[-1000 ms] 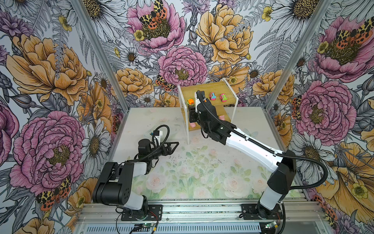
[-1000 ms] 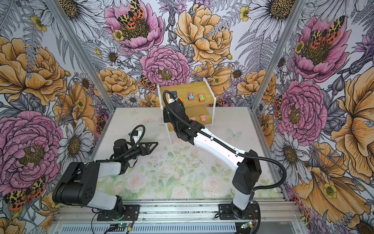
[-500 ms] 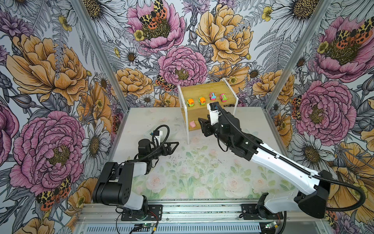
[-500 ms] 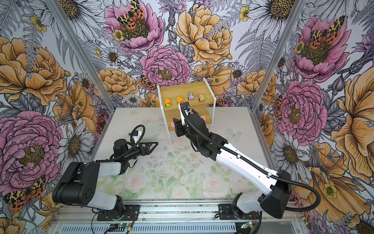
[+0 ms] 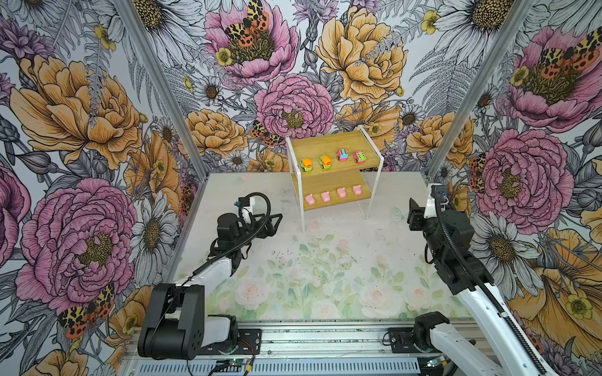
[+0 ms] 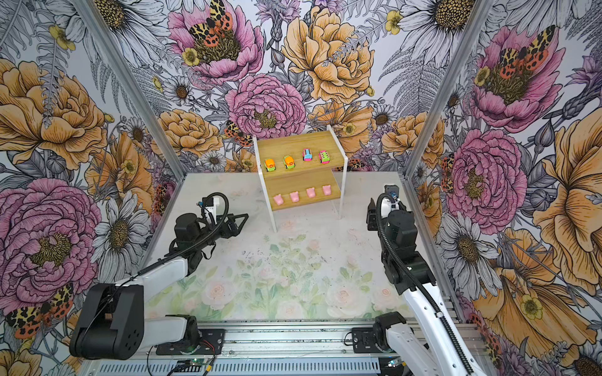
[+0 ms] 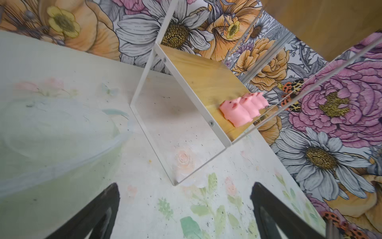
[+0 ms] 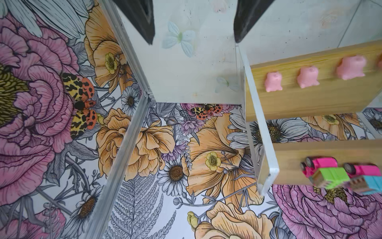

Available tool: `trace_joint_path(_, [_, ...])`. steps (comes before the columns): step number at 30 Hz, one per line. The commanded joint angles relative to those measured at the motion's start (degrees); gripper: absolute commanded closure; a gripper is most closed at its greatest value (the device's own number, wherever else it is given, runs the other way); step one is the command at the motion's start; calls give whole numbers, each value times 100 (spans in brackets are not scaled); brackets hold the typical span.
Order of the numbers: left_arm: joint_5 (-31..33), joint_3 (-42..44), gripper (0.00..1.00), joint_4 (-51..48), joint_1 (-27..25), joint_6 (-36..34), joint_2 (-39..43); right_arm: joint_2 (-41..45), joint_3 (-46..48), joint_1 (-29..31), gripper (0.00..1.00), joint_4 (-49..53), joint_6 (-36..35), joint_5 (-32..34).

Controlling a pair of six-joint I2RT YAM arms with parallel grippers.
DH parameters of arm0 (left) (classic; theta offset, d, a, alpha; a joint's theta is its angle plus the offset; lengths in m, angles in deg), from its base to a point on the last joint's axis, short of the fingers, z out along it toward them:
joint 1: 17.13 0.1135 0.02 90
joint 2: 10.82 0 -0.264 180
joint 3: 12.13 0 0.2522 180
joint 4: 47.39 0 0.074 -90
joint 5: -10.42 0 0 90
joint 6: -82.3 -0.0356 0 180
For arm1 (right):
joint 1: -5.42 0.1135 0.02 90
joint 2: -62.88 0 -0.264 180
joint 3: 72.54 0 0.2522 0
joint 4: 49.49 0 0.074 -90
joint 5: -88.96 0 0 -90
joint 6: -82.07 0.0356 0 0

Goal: Place and organize the plastic toys onto the shelf

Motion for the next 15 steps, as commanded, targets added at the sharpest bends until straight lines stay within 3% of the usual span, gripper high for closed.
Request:
trace_joint_path(1, [1093, -235, 1, -960, 21, -877, 366, -186, 873, -227, 39, -1053, -395, -530])
trace_joint_path(7, [1596, 257, 1, -472, 509, -1141, 742, -719, 2493, -741, 38, -3686, -71, -955])
trace_joint_path(15, [1762, 834, 1, 489, 1198, -1322, 562, -2612, 2781, -1110, 37, -5850, 50, -1204])
